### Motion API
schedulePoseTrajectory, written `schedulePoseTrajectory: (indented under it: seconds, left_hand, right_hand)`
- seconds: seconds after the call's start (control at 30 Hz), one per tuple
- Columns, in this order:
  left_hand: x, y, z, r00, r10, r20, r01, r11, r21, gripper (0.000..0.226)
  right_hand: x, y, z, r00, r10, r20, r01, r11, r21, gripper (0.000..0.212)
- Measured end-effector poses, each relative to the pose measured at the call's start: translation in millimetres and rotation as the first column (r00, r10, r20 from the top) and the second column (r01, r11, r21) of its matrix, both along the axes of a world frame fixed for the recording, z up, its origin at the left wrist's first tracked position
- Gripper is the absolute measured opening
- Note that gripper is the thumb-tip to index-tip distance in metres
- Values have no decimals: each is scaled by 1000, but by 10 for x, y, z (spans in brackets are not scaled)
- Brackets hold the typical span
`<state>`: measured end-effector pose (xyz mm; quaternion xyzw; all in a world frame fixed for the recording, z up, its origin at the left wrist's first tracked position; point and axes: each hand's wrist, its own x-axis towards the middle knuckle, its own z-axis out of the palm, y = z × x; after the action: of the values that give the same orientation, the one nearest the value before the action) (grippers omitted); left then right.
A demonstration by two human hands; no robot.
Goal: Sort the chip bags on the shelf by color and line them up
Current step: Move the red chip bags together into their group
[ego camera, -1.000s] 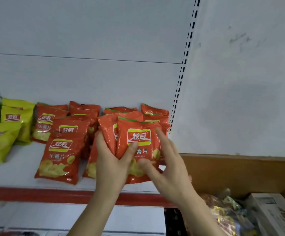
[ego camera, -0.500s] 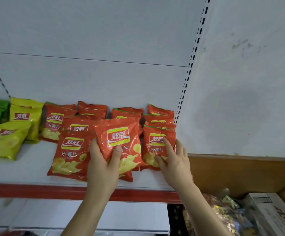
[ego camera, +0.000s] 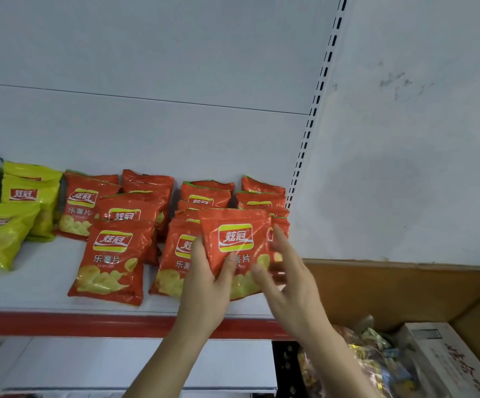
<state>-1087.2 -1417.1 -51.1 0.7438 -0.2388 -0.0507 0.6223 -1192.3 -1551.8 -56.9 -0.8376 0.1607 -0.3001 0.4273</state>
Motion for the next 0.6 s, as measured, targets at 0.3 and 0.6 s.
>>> schedulePoseTrajectory:
  seconds: [0.3, 0.6]
  left_hand:
    - [84, -147, -72, 719, -38, 694, -374, 821, 432, 79]
    - [195, -35, -370, 695, -165, 700, -507, 578, 640, 76]
  right_hand:
    - [-12, -229, -346, 982, -172, -81, 142, 947, -288, 76]
    - [38, -248, -637, 855, -371, -362, 97, 800, -592, 87]
